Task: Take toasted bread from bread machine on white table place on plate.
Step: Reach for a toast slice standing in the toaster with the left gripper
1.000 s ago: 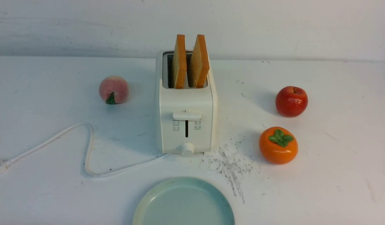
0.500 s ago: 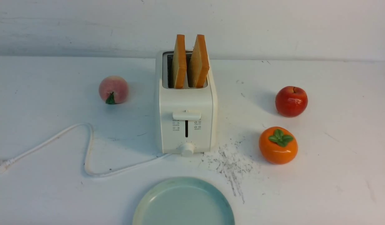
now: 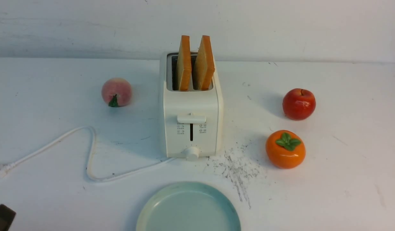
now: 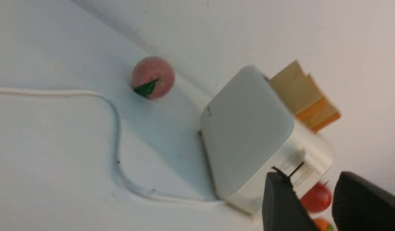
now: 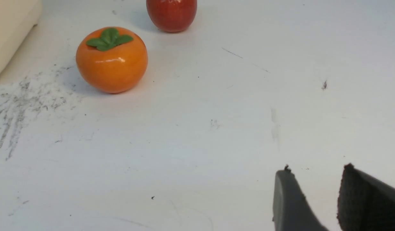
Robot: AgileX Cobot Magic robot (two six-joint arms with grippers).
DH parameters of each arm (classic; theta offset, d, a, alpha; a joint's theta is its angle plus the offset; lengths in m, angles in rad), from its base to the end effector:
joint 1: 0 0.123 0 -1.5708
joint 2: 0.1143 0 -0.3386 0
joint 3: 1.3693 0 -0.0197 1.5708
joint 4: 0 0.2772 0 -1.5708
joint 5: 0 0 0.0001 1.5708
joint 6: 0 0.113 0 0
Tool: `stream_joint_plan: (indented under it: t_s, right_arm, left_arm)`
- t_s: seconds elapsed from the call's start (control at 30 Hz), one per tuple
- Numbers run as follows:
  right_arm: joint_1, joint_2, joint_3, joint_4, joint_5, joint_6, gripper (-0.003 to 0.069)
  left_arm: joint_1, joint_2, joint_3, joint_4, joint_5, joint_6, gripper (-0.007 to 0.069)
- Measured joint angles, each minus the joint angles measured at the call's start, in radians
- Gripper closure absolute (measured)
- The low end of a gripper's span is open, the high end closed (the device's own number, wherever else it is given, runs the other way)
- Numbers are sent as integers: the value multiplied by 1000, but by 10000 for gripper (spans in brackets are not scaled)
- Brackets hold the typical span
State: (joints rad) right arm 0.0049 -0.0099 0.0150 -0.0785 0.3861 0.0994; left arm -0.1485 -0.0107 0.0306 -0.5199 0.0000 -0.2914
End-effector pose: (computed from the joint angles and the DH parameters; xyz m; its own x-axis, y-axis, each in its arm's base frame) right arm 0.0457 -0.0031 0.1669 -0.2976 0.0252 -0.9544 0.0312 0.9994 0.0166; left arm 0.0506 -0.0076 0.2038 -0.0615 -0.7241 -0.6870 0.1501 0.6738 -0.7235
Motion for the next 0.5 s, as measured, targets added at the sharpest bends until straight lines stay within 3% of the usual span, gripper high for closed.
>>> stream_joint_plan:
  t_s: [0.2, 0.33, 0.5]
  right_arm:
    - [0, 0, 2, -18, -31, 13, 419]
    - [0, 0, 10, 105, -174, 105, 419]
    - [0, 0, 10, 270, -386, 262, 419]
  left_arm:
    - [0, 0, 0, -137, -163, -13, 386]
    - [0, 0, -1, -184, -308, -87, 433]
    - [0, 0, -107, -139, -300, -129, 638]
